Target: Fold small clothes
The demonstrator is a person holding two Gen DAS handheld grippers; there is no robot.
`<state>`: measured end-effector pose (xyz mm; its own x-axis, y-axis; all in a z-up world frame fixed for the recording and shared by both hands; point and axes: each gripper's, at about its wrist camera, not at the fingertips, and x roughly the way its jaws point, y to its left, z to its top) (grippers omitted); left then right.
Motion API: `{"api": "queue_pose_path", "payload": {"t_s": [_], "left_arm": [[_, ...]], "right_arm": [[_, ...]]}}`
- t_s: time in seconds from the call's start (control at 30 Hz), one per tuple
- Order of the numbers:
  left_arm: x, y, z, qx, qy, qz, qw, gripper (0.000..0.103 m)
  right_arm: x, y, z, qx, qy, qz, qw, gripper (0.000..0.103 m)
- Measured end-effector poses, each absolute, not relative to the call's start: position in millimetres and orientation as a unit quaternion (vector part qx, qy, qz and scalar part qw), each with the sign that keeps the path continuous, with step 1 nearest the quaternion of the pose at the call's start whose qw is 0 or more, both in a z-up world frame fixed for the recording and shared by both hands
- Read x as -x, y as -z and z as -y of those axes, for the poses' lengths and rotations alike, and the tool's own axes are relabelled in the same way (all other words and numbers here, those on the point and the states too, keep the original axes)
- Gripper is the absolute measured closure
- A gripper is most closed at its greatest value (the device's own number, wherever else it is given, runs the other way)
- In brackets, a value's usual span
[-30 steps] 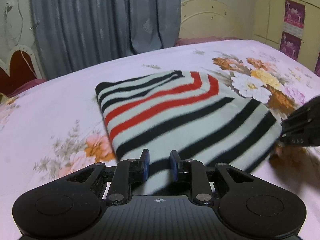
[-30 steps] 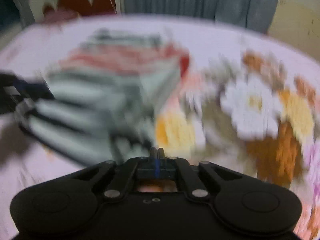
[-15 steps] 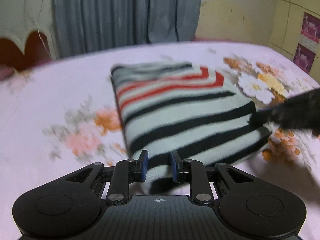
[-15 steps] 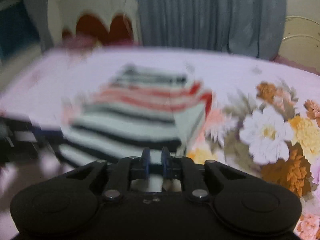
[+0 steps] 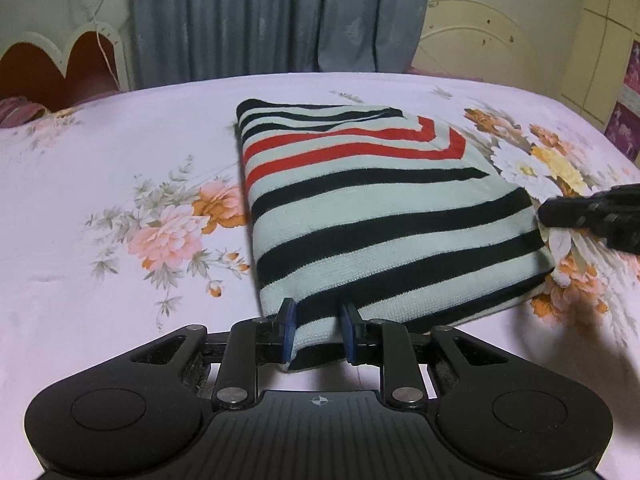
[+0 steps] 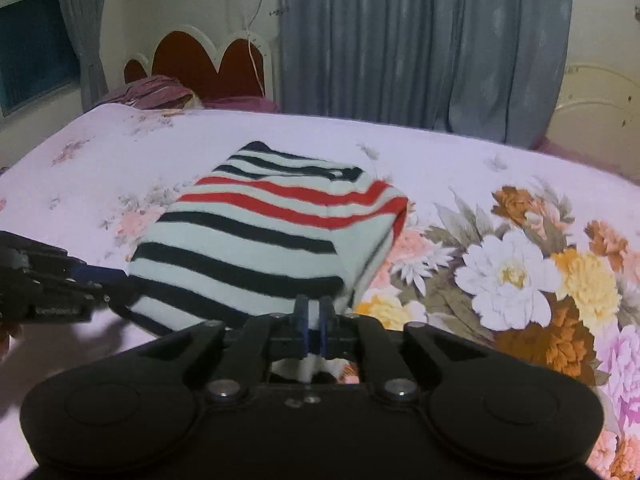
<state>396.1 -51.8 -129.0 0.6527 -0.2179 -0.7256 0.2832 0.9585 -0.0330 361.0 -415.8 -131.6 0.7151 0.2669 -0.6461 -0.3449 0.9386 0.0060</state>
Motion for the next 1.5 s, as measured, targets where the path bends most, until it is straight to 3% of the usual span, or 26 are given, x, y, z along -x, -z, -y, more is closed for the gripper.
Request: {"api": "queue_pose_path", "payload": {"t_s": [0.1, 0.97, 1.0, 1.07, 1.1, 1.13, 1.23, 1.5], "left_arm": [[-394, 130, 51, -0.043, 0.142, -0.389, 0.909, 0.081], [-391, 130, 55, -0.058, 0.135, -0.385, 0.911, 0.081], [-391, 129, 55, -0.061, 0.134, -0.384, 0.911, 0.078], [-389, 127, 54, -0.064, 0.122, -0.387, 0.912, 0.056], [-388, 126, 53, -0.064, 0.111, -0.392, 0.911, 0.021], [-384, 125, 50, -0.062, 0.114, -0.389, 0.912, 0.009], [-365, 126, 45, -0.072, 0.121, -0.376, 0.916, 0.009], [-309, 130, 24, -0.038, 0.1, -0.375, 0.921, 0.009]], "right_arm": [[-373, 166, 402, 0.091, -0.144, -0.409, 0.897, 0.096], [-371, 169, 384, 0.095, -0.087, -0.41, 0.903, 0.095], [-371, 169, 384, 0.093, -0.087, -0.412, 0.902, 0.092], [-372, 167, 387, 0.082, -0.081, -0.417, 0.902, 0.084], [-371, 164, 390, 0.075, -0.072, -0.419, 0.902, 0.073], [-369, 159, 393, 0.063, -0.064, -0.417, 0.905, 0.066], [-353, 149, 408, 0.02, -0.067, -0.403, 0.912, 0.049], [-298, 154, 425, -0.033, -0.064, -0.419, 0.905, 0.046]]}}
